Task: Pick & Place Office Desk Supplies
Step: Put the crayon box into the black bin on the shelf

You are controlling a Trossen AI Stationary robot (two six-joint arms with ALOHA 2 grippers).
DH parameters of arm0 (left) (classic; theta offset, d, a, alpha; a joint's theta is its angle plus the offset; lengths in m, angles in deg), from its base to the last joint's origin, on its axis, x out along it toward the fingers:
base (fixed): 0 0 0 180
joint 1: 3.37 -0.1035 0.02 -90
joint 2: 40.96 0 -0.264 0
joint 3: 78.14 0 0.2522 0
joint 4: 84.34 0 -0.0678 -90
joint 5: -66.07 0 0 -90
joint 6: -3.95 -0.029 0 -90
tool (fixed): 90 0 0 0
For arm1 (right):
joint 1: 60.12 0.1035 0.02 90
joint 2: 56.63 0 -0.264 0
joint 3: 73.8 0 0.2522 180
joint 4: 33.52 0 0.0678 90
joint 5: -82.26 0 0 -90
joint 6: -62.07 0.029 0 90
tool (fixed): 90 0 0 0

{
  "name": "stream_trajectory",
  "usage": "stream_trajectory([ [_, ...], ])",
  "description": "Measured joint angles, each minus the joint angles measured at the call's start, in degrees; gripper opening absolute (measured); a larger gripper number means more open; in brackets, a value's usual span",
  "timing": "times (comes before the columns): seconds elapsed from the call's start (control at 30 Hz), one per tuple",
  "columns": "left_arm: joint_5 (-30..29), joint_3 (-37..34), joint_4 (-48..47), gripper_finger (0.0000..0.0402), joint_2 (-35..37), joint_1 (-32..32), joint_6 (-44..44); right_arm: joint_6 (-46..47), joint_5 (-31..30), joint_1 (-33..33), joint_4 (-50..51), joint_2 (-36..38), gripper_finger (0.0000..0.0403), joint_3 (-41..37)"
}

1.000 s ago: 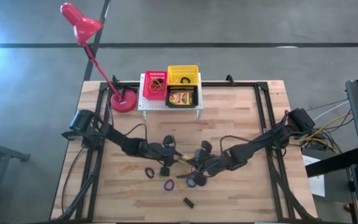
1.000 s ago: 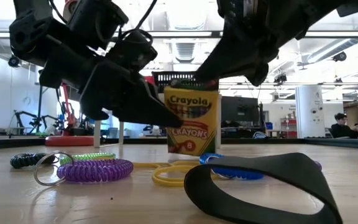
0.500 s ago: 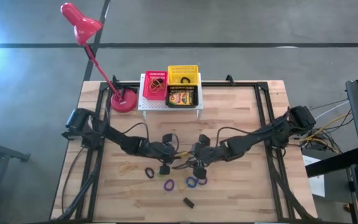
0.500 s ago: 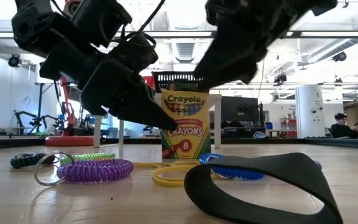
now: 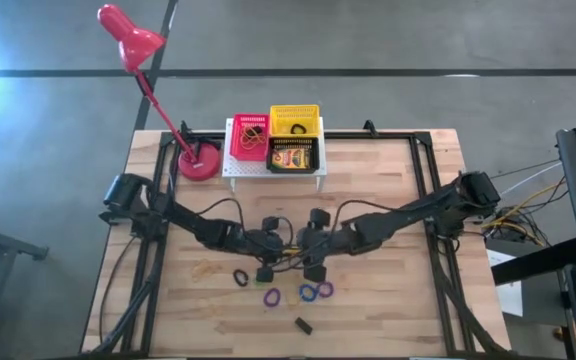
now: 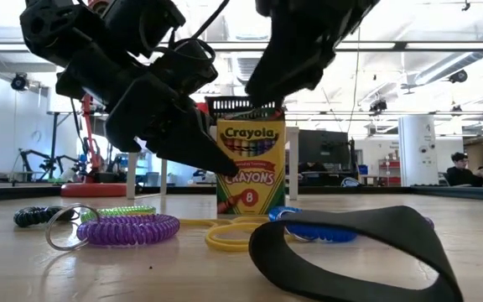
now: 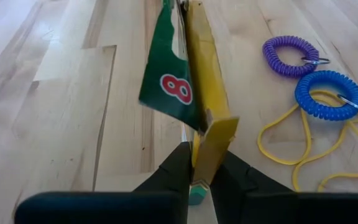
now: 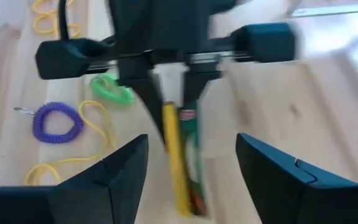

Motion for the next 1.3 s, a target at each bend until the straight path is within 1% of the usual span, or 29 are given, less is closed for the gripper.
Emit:
stream_trajectory([
  [0.2, -0.2, -0.2, -0.1, 0.0047, 0.2, 0.0, 0.0, -0.6, 2.8, -0.5, -0.8, -4.1, 0.0210, -0.3],
  [0.3, -0.2, -0.2, -0.1, 0.0050, 0.2, 0.0, -0.1, -0.5, 3.9, -0.6, -1.4, -5.6, 0.0188, 0.0],
  [0.4, 0.0, -0.4, -1.6, 0.0064, 0.1, 0.0, -1.1, 0.6, 3.9, -0.5, -1.6, -6.5, 0.0154, 0.5],
  [0.5, 0.0, -0.5, -3.0, 0.0092, -0.1, 0.0, -1.6, 2.0, 3.6, -0.5, -2.2, -7.1, 0.0112, 0.5],
  [0.6, 0.0, -0.2, -3.3, 0.0121, 1.4, -0.4, -1.7, 3.9, 3.6, -0.6, -3.4, -7.4, 0.0065, -0.6],
  [0.7, 0.0, 0.1, -9.8, 0.0146, 5.0, -0.4, -1.7, 5.6, 3.1, -0.2, -10.4, -7.2, 0.0026, -3.6],
  [0.8, -0.5, 1.7, -21.7, 0.0161, 11.6, -0.4, -0.8, 9.3, -0.1, 0.8, -18.8, -6.6, 0.0027, -8.7],
  [0.9, -2.5, 2.0, -32.4, 0.0166, 18.4, -0.3, 1.8, 13.2, -4.4, 1.9, -28.8, -5.5, 0.0033, -14.7],
  [0.97, -5.3, 1.0, -34.9, 0.0165, 22.8, 0.2, 2.7, 13.6, -7.6, 2.6, -35.8, -4.7, 0.0033, -18.5],
  [1.07, -10.6, -3.0, -33.7, 0.0164, 28.8, 1.2, 3.4, 9.9, -13.6, 3.3, -48.5, -2.7, 0.0033, -22.8],
  [1.13, -12.4, -6.9, -28.6, 0.0164, 31.8, 1.8, 4.7, 6.1, -17.9, 2.8, -56.8, -1.5, 0.0034, -24.8],
  [1.2, -12.7, -11.5, -20.1, 0.0164, 33.6, 2.0, 5.8, 2.3, -20.5, 1.2, -63.3, -0.7, 0.0035, -26.3],
  [1.3, -12.7, -19.0, -6.1, 0.0164, 34.5, 2.3, 5.9, -2.2, -20.3, -2.3, -70.9, 0.8, 0.0034, -26.5],
])
